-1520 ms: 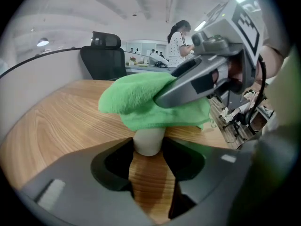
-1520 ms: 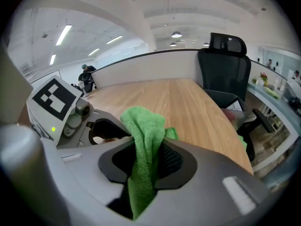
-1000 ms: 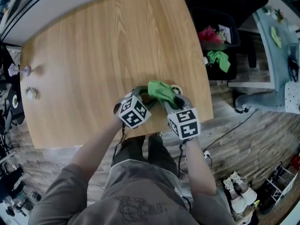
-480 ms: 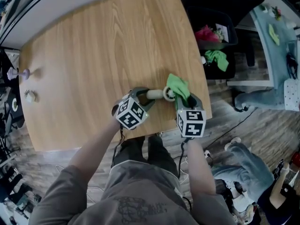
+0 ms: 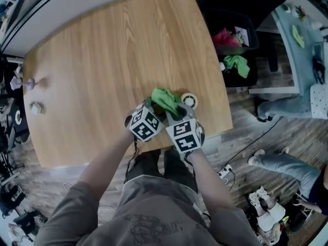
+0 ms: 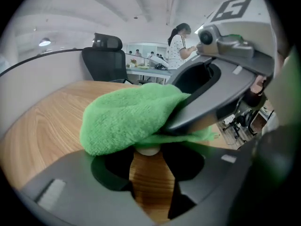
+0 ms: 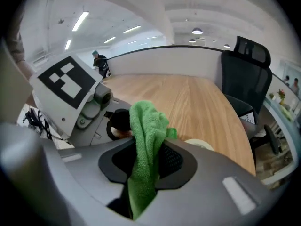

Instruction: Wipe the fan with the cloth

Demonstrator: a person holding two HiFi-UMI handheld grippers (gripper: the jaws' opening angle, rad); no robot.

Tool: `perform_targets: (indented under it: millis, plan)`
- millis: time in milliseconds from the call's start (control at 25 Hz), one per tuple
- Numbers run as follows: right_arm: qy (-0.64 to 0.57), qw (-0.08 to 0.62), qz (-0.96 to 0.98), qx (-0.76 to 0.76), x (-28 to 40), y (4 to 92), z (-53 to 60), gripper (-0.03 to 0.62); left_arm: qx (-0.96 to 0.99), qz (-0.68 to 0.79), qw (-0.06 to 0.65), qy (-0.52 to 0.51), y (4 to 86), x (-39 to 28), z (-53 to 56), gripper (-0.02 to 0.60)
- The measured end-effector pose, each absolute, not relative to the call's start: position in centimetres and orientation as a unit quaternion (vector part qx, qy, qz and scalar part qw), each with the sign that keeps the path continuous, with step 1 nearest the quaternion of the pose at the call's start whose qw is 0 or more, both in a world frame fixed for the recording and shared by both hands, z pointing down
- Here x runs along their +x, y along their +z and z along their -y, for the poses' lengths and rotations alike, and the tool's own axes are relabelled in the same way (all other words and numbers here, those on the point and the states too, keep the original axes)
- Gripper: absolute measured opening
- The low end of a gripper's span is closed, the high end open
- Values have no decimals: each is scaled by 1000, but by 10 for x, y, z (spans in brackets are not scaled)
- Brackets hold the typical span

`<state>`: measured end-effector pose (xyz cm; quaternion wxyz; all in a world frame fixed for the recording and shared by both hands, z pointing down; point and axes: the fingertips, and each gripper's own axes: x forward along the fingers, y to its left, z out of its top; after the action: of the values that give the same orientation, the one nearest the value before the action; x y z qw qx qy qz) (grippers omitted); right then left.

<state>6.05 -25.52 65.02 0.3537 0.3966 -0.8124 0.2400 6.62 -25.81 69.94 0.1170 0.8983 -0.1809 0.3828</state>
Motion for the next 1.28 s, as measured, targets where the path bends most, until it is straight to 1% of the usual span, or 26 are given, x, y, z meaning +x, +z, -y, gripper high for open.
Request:
perform_targets:
  millis: [80,240,400,520,640,800,1080,1160,1280]
  plan:
    - [241,368,808,393,73,648,251,98,899,180,117,382,699,67,258,195]
    - [249,365,782,440,123,641,253,98,900,179,115,381,699,66,258,193]
    - [278,339,728,527,189,646,262,98,901,178,113,380,699,66,258,193]
    - [287,326,698,570,213,651,270,98,901,177,111,379,698,65,257,193]
    - [280,307,701,580,197,648,278,97,902,178,110,379,699,64,258,193]
    - [260,296,734,553,149,639,282,97,901,179,110,379,699,65,258,193]
    - [259,330,812,406,62,647,260,98,901,178,111,379,699,66,258,193]
    - [264,338,815,389,60,648,255,98,901,179,110,379,699,65,258,193]
    - [270,344,804,404,82,647,259,98,902,178,110,378,699,65,260,193]
